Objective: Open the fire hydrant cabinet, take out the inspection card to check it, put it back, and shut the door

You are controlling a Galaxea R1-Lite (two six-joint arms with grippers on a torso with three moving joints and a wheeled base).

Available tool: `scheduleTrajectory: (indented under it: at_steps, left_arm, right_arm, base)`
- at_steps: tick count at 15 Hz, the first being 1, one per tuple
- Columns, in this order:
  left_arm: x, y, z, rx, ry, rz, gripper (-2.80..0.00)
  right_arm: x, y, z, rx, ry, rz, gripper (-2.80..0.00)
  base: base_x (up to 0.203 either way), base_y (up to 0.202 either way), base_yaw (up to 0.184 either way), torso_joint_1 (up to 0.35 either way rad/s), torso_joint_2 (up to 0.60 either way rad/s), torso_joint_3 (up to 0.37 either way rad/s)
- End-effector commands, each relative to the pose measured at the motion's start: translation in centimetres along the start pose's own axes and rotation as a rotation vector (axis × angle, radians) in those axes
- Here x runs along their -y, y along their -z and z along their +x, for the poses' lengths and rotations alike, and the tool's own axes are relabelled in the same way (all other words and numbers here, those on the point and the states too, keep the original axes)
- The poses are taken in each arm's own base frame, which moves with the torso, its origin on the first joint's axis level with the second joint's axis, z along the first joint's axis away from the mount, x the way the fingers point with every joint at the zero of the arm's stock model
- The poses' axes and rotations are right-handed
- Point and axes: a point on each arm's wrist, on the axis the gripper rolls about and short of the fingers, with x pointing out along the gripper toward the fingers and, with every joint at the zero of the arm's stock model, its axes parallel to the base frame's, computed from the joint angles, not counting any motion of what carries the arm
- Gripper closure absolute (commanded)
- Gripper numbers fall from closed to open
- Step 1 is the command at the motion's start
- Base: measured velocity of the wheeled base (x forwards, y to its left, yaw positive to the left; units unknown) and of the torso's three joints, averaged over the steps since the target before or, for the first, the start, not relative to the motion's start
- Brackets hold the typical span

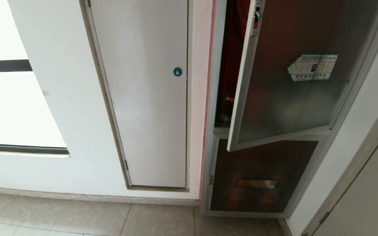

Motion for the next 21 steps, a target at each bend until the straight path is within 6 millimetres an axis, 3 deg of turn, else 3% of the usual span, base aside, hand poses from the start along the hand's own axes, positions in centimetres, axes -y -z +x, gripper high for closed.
scheduleTrajectory:
  at_steps: [1, 6, 10, 21]
  left_arm:
    - [0.0, 0.2, 0.1, -0.008, 0.0, 0.0, 0.0]
    - [0.0, 0.2, 0.1, -0.007, 0.0, 0.0, 0.0]
    - [0.0, 0.2, 0.1, -0.007, 0.0, 0.0, 0.0]
    - [0.0, 0.2, 0.1, -0.007, 0.0, 0.0, 0.0]
  right_arm:
    - [0.0, 3.4, -1.6, 0.019, 0.024, -0.073, 0.0]
    - [1.4, 9.1, -0.7, -0.15, 0.242, -0.093, 0.0]
    - [1.9, 12.0, -0.4, -0.251, 0.28, -0.081, 0.0]
    - [1.9, 12.7, -0.4, -0.268, 0.271, -0.071, 0.0]
  base:
    - [0.0, 0.0, 0.0, 0.0, 0.0, 0.0]
    - [0.0, 0.0, 0.0, 0.0, 0.0, 0.0]
    - [0.0, 0.0, 0.0, 0.0, 0.0, 0.0]
    - [0.0, 0.0, 0.0, 0.0, 0.0, 0.0]
